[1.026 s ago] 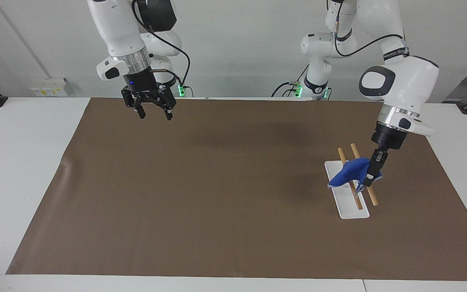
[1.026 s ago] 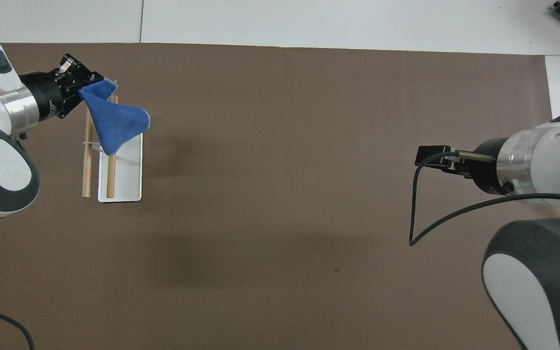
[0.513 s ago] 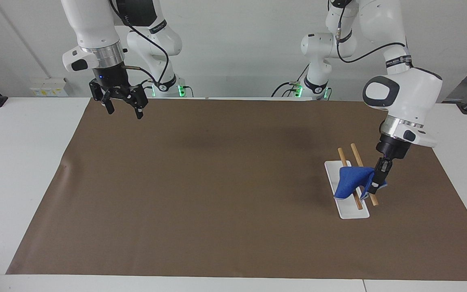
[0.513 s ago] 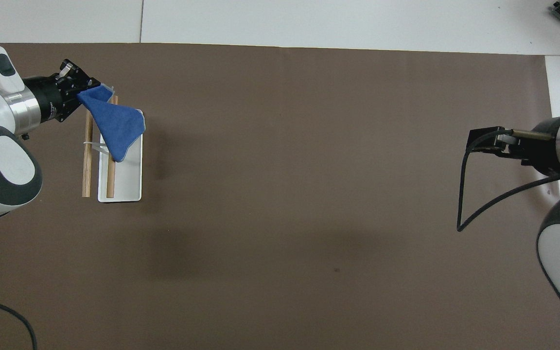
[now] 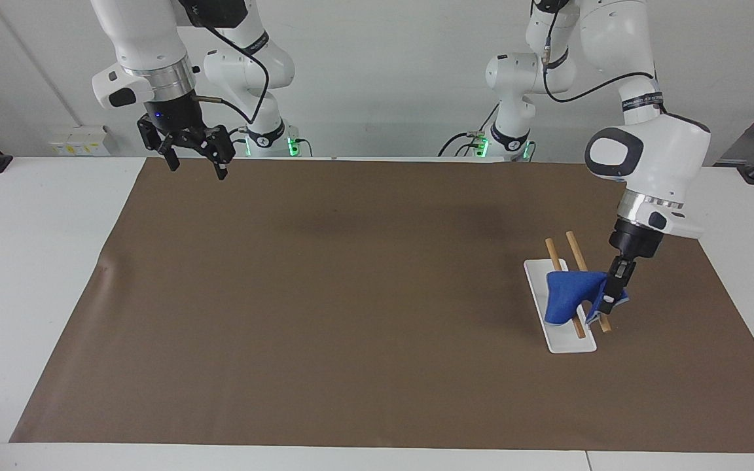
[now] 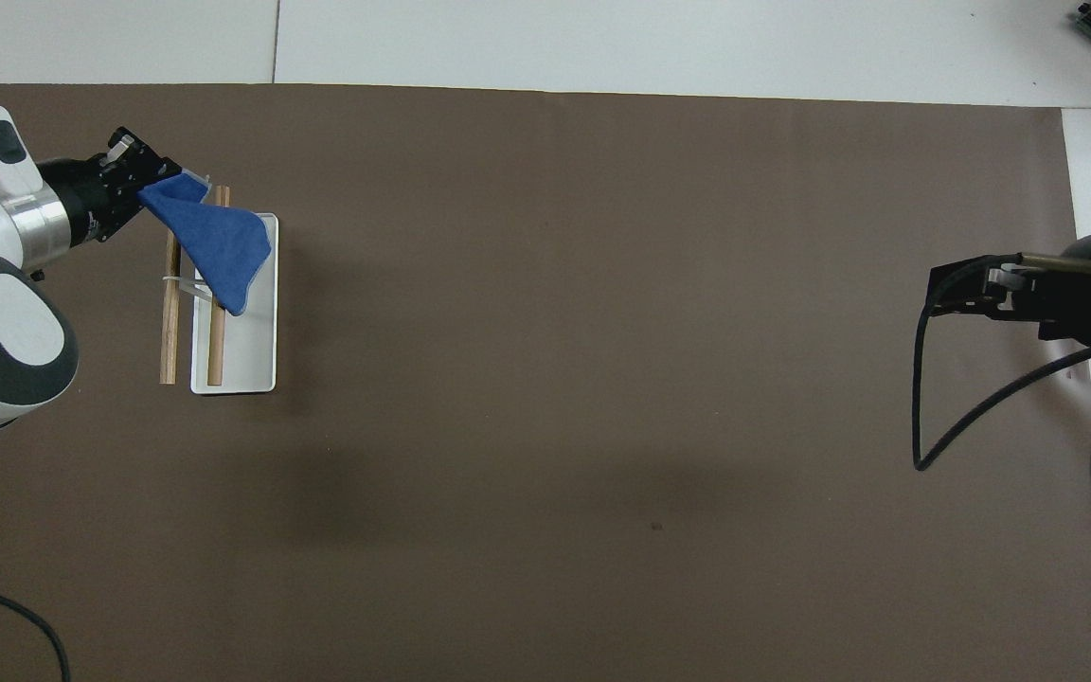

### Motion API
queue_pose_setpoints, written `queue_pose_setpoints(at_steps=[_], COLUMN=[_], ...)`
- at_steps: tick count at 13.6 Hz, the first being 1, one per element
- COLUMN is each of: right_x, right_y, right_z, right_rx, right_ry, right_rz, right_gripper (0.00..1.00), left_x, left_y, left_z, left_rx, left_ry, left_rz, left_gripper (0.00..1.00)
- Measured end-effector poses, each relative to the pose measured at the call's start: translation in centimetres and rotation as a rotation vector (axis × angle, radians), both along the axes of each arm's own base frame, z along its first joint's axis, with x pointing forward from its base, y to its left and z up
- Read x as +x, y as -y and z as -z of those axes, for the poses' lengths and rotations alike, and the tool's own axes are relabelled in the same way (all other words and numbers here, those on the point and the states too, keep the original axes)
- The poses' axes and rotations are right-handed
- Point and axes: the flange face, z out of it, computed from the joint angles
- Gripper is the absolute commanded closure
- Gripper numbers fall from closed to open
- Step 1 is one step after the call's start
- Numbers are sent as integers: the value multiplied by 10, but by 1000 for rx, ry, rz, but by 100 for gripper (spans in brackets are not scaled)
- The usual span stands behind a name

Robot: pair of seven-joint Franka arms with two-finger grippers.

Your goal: Right arm passes towel to left arm to hang

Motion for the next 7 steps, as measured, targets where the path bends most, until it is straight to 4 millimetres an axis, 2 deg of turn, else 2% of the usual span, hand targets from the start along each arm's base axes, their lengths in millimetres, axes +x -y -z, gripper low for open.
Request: queue_pose_setpoints(at_steps=[4,7], right_x=[0,0], right_y=[8,11], right_z=[6,7], right_rx=[-3,-6], right_ry=[-31,-37], right_rz=[-37,-97], right_gripper=[0,0], left_x=[0,0], left_y=[-36,-45], left_z=[-2,-1], left_rx=[44,63], left_ry=[15,18], left_rz=[-10,-3], left_gripper=[100,100])
